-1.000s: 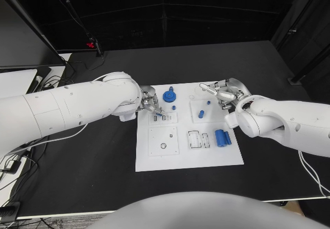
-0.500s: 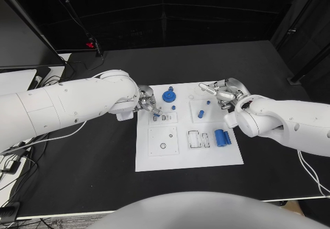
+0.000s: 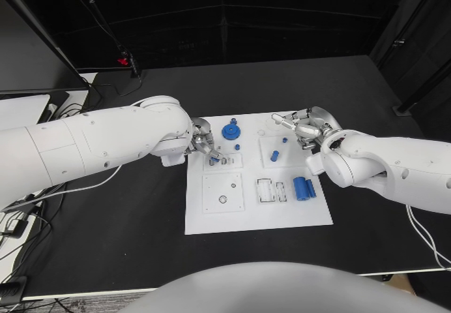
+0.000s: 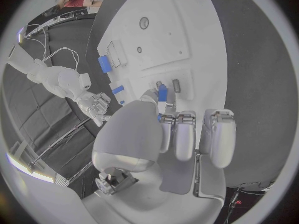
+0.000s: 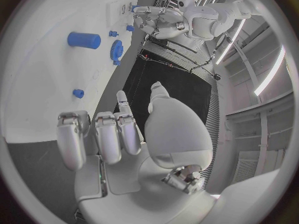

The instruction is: Assemble the parts on the task board

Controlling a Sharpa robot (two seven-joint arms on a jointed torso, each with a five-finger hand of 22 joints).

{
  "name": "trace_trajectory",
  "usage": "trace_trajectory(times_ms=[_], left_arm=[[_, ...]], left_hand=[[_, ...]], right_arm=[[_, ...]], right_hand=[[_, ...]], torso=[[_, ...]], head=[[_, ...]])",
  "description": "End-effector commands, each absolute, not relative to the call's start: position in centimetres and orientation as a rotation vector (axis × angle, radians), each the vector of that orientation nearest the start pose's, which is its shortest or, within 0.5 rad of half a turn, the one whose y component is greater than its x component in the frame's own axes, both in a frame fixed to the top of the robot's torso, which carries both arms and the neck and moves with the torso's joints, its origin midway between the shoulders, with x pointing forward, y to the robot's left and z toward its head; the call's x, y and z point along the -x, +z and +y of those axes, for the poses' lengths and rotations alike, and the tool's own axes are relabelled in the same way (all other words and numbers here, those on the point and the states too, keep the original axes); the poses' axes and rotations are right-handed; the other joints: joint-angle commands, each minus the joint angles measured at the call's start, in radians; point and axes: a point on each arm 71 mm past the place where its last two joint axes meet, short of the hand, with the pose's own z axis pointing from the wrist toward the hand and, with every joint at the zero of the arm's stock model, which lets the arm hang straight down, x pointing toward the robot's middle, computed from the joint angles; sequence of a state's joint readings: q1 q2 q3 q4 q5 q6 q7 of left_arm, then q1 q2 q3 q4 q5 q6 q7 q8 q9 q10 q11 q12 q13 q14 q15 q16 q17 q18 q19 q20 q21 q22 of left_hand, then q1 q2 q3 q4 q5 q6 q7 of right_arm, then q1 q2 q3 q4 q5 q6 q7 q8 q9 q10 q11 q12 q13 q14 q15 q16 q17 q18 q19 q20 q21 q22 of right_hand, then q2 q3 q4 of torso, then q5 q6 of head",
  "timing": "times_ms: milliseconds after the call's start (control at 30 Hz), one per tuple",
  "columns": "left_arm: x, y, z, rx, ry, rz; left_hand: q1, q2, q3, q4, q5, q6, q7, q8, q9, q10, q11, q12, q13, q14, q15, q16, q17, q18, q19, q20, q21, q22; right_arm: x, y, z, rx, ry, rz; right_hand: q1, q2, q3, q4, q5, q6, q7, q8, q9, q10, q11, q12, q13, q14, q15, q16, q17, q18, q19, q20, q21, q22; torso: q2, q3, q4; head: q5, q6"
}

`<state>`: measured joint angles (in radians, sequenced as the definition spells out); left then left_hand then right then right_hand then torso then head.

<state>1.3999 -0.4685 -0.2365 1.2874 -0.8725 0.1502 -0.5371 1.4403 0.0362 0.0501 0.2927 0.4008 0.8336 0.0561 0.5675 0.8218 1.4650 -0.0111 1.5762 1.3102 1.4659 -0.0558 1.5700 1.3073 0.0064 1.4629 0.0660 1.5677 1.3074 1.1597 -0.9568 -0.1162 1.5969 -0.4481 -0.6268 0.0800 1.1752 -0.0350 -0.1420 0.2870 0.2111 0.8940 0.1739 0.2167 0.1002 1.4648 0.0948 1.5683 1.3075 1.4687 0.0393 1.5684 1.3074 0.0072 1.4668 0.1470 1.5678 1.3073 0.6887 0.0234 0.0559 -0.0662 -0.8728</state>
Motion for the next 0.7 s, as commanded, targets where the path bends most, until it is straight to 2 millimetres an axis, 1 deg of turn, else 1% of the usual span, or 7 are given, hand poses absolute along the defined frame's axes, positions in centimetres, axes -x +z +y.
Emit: trace_trajectory(times_ms=[33,267,333,400,567,633,700], left_arm=[[-51.4,-20.4,9.6,0.093,-0.441,2.394],[-51.2,-20.3,8.9,0.101,-0.436,2.381],[-51.2,-20.3,8.7,0.105,-0.432,2.378],[-51.2,-20.3,8.6,0.107,-0.423,2.377],[-51.1,-20.4,8.5,0.103,-0.384,2.377],[-51.1,-20.4,8.6,0.102,-0.373,2.373],[-51.1,-20.3,8.6,0.105,-0.366,2.368]], left_hand=[[0.041,0.032,0.013,-0.009,0.005,0.007,-0.014,0.005,0.000,0.106,-0.006,-0.005,0.261,0.105,-0.007,0.001,0.263,-0.006,0.108,-0.007,0.003,0.263],[0.041,0.034,0.017,-0.005,0.005,0.008,-0.014,0.007,0.002,0.106,-0.005,-0.005,0.261,0.105,-0.007,0.001,0.263,-0.006,0.108,-0.007,0.003,0.263],[0.041,0.035,0.019,-0.004,0.005,0.008,-0.013,0.007,0.002,0.106,-0.005,-0.005,0.261,0.105,-0.007,0.001,0.263,-0.006,0.108,-0.007,0.003,0.263],[0.041,0.036,0.020,-0.004,0.005,0.008,-0.013,0.007,0.002,0.106,-0.005,-0.005,0.261,0.105,-0.007,0.001,0.263,-0.006,0.108,-0.007,0.003,0.263],[0.041,0.039,0.024,-0.003,0.003,0.007,-0.012,0.008,0.004,0.106,-0.004,-0.005,0.261,0.105,-0.007,0.001,0.263,-0.006,0.108,-0.007,0.003,0.263],[0.041,0.040,0.024,-0.003,0.002,0.007,-0.012,0.009,0.004,0.106,-0.004,-0.005,0.261,0.105,-0.007,0.001,0.263,-0.006,0.108,-0.007,0.003,0.263],[0.041,0.042,0.027,-0.002,0.001,0.008,-0.012,0.010,0.005,0.106,-0.004,-0.005,0.261,0.105,-0.007,0.001,0.263,-0.006,0.108,-0.008,0.003,0.263]], right_arm=[[-45.8,-22.3,-25.9,-0.934,0.930,1.589],[-45.8,-22.3,-25.8,-0.933,0.931,1.588],[-45.8,-22.3,-25.8,-0.933,0.931,1.588],[-45.8,-22.3,-25.8,-0.933,0.931,1.588],[-45.8,-22.3,-25.8,-0.933,0.931,1.588],[-45.8,-22.3,-25.8,-0.933,0.932,1.588],[-45.8,-22.3,-25.8,-0.933,0.932,1.588]], right_hand=[[-0.002,0.010,-0.006,0.002,0.002,-0.006,-0.001,0.002,0.002,0.106,0.006,0.003,0.263,0.102,0.003,0.002,0.263,-0.006,0.101,0.004,0.000,0.262],[-0.002,0.010,-0.006,0.002,0.002,-0.006,-0.001,0.002,0.002,0.106,0.006,0.003,0.263,0.102,0.003,0.002,0.263,-0.006,0.101,0.004,0.000,0.262],[-0.002,0.010,-0.006,0.002,0.002,-0.006,-0.001,0.002,0.002,0.106,0.006,0.003,0.263,0.102,0.003,0.002,0.263,-0.006,0.101,0.004,0.000,0.262],[-0.002,0.010,-0.006,0.002,0.002,-0.006,-0.001,0.002,0.002,0.106,0.006,0.003,0.263,0.102,0.003,0.002,0.263,-0.006,0.101,0.004,0.000,0.262],[-0.002,0.010,-0.006,0.002,0.002,-0.006,-0.001,0.002,0.002,0.106,0.006,0.003,0.263,0.102,0.003,0.002,0.263,-0.006,0.101,0.004,0.000,0.262],[-0.002,0.011,-0.007,0.002,0.002,-0.007,-0.001,0.004,0.002,0.106,0.006,0.003,0.263,0.102,0.003,0.002,0.263,-0.006,0.101,0.004,0.000,0.262],[-0.002,0.011,-0.007,0.002,0.002,-0.007,-0.001,0.004,0.002,0.106,0.006,0.003,0.263,0.102,0.003,0.002,0.263,-0.006,0.101,0.004,0.000,0.262]], torso=[[0.000,0.0004,0.0006],[0.000,-0.0003,-0.0003],[0.000,0.0005,0.0001],[0.000,0.0004,0.0003],[0.000,0.0006,0.0002],[0.000,0.0013,0.0005],[0.000,0.0008,0.0011]], head=[[0.001,0.000],[0.001,0.000],[0.001,0.000],[0.001,0.000],[0.004,0.000],[0.004,0.000],[0.005,0.000]])
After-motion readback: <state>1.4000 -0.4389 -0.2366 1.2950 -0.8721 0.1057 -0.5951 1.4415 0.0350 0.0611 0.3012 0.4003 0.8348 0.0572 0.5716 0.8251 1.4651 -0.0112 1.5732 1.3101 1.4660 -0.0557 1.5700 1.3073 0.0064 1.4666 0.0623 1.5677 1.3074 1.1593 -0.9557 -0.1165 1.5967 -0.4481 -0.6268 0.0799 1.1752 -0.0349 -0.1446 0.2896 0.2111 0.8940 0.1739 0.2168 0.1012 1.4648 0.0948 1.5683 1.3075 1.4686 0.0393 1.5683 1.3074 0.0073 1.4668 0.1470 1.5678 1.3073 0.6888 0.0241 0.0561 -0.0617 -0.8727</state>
